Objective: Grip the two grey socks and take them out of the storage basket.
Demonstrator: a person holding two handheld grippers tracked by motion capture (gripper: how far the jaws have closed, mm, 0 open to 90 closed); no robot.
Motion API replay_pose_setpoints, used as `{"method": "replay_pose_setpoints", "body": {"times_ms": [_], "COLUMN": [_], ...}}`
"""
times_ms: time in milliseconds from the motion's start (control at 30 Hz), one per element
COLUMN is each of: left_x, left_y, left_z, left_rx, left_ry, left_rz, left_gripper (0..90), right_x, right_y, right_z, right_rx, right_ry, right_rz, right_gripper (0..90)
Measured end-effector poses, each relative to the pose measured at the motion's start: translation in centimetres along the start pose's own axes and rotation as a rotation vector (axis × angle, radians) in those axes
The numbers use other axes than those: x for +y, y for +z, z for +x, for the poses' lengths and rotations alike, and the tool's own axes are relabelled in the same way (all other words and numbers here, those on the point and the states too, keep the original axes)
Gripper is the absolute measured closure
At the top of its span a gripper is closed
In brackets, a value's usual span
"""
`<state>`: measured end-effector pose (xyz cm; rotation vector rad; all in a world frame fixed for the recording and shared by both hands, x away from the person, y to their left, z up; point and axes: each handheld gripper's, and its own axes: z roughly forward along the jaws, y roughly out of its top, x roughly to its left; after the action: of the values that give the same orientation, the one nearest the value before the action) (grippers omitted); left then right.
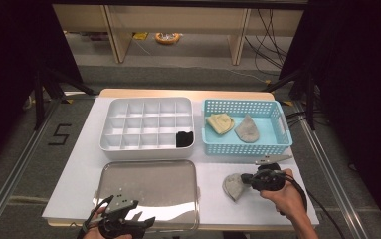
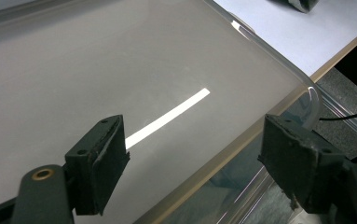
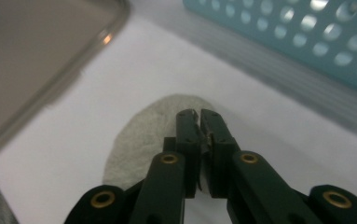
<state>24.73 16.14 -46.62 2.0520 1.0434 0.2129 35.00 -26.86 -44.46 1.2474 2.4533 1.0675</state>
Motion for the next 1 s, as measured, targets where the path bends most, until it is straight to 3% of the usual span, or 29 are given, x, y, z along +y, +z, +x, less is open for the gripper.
{"method": "replay_pose_setpoints", "body": {"times_ms": [67,100,167,200,233,267,333,367,433,467,567,600,633,667,700,767,800,833,867,900,967,1000], "left_x": [0.0,0.1,0.1,0.2,0.2,0.3,0.5,0.6,0.8,1.0,1.5,2.2,2.2,2.9,3.3,3.6,4.1,4.1,4.5,4.6,4.8,4.8], "left_y": [0.0,0.0,0.0,0.0,0.0,-0.1,0.0,0.1,0.4,0.6,1.3,2.0,2.0,2.8,3.2,3.4,3.8,3.8,3.9,4.0,4.1,4.3], "left_z": [-0.1,-0.1,-0.1,-0.3,-0.4,-0.4,-0.6,-0.7,-0.9,-1.0,-1.5,-2.1,-2.1,-2.7,-3.0,-3.2,-3.4,-3.4,-3.4,-3.5,-3.4,-3.6], "left_rx": [0.002,0.005,0.002,-0.007,-0.004,-0.013,-0.021,-0.024,-0.028,-0.036,-0.03,-0.058,-0.058,-0.071,-0.085,-0.088,-0.09,-0.09,-0.091,-0.092,-0.093,-0.087], "left_ry": [-0.005,-0.008,-0.002,-0.018,-0.017,-0.009,-0.021,-0.012,-0.01,-0.01,0.005,0.028,0.028,0.044,0.049,0.056,0.063,0.063,0.084,0.077,0.091,0.063], "left_rz": [-0.005,-0.013,-0.011,-0.017,-0.021,-0.012,-0.019,-0.021,-0.015,-0.013,0.006,0.015,0.015,0.024,0.019,0.03,0.023,0.023,0.029,0.024,0.026,0.017], "left_gripper": [22.0,22.0,22.0,22.0,22.0,22.0,22.0,22.0,22.0,22.1,22.1,22.2,22.2,22.3,22.4,22.5,22.5,22.5,22.5,22.5,22.5,22.5], "right_x": [0.5,0.7,0.9,1.1,1.1,0.9,0.4,0.1,-0.3,-0.3,-0.6,-0.7,-0.7,-0.7,-0.6,-0.7,-0.8,-0.8,-1.0,-1.1,-1.2,-1.1], "right_y": [-1.2,-2.1,-2.7,-3.5,-3.6,-3.4,-2.9,-2.5,-1.8,-1.9,-1.3,-0.9,-0.9,-0.3,-0.1,0.2,0.8,0.8,1.1,1.3,1.2,1.1], "right_z": [0.3,0.8,1.0,0.9,1.1,0.9,0.4,0.4,-0.3,-0.4,-0.6,-0.7,-0.7,-0.9,-0.7,-0.9,-1.0,-1.0,-1.1,-1.1,-1.0,-1.0], "right_rx": [-0.005,0.009,0.004,-0.02,-0.008,-0.006,-0.03,-0.032,-0.029,-0.038,-0.037,-0.02,-0.02,-0.025,-0.01,-0.014,0.015,0.015,0.039,0.039,0.04,0.053], "right_ry": [-0.011,0.01,-0.003,-0.069,-0.022,-0.005,-0.018,0.019,0.02,0.026,0.011,0.011,0.011,-0.015,0.018,0.002,0.01,0.01,0.004,-0.004,-0.009,-0.017], "right_rz": [-0.043,-0.029,-0.042,-0.065,-0.042,-0.049,-0.004,-0.003,-0.01,0.023,0.009,0.03,0.03,0.037,0.052,0.05,0.089,0.089,0.113,0.103,0.107,0.118], "right_gripper": [88.6,89.1,89.0,84.3,82.0,79.8,75.9,73.1,67.8,65.9,61.1,56.8,56.8,55.1,55.1,55.4,61.1,61.1,74.0,79.2,82.3,83.9]}}
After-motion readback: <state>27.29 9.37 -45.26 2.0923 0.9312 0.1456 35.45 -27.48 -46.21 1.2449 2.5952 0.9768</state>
